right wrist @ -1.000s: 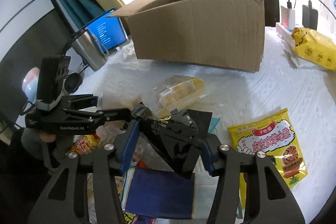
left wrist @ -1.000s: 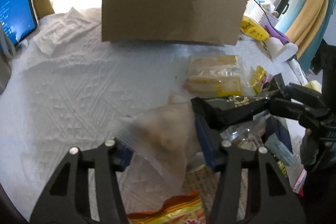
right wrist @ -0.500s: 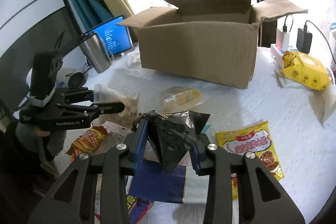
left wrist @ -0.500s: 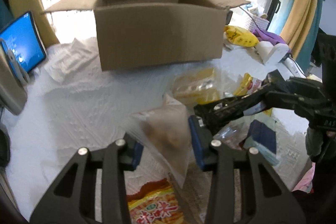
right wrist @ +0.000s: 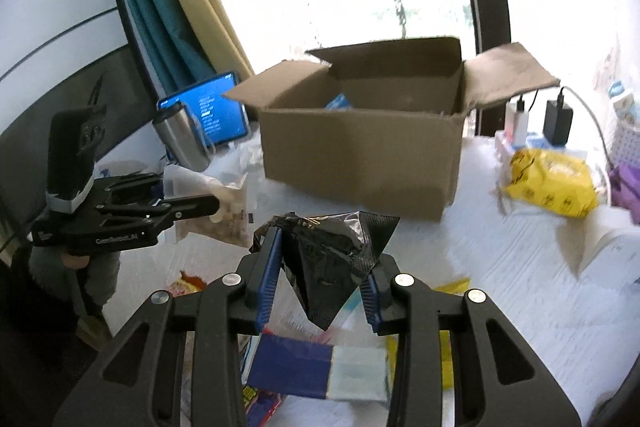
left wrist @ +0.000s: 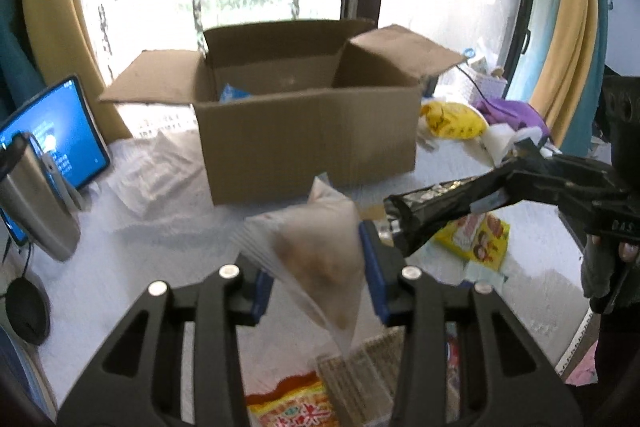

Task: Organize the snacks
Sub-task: 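Carry the black bag and clear pastry bag up over the cardboard box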

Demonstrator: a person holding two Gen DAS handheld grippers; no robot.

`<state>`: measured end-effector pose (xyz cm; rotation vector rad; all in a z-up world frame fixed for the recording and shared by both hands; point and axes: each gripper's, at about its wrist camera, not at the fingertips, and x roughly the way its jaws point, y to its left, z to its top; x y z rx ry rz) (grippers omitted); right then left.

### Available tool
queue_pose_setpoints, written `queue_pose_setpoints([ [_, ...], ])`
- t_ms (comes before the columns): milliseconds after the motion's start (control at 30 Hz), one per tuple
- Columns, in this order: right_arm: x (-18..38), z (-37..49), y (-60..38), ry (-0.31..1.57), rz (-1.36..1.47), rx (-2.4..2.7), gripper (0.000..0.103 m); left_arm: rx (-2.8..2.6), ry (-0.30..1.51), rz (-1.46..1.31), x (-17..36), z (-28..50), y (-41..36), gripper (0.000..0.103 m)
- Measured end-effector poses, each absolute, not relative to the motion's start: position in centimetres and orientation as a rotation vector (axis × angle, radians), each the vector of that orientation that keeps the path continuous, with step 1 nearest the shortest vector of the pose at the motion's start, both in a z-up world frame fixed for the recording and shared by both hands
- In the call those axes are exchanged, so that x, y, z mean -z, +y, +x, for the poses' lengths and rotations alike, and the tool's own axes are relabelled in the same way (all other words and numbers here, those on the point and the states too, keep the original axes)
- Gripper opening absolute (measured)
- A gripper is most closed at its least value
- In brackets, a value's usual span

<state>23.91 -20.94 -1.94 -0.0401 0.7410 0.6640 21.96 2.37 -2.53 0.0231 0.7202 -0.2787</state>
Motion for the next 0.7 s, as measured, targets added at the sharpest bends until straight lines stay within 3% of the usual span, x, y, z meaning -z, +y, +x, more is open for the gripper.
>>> queue_pose_setpoints([
  [700,-2.7,29.8,-18.9,0.582,-0.106,-0.559,0.038,0.221,0.553,0.028,-2.6,27.4,3.2,0.041],
])
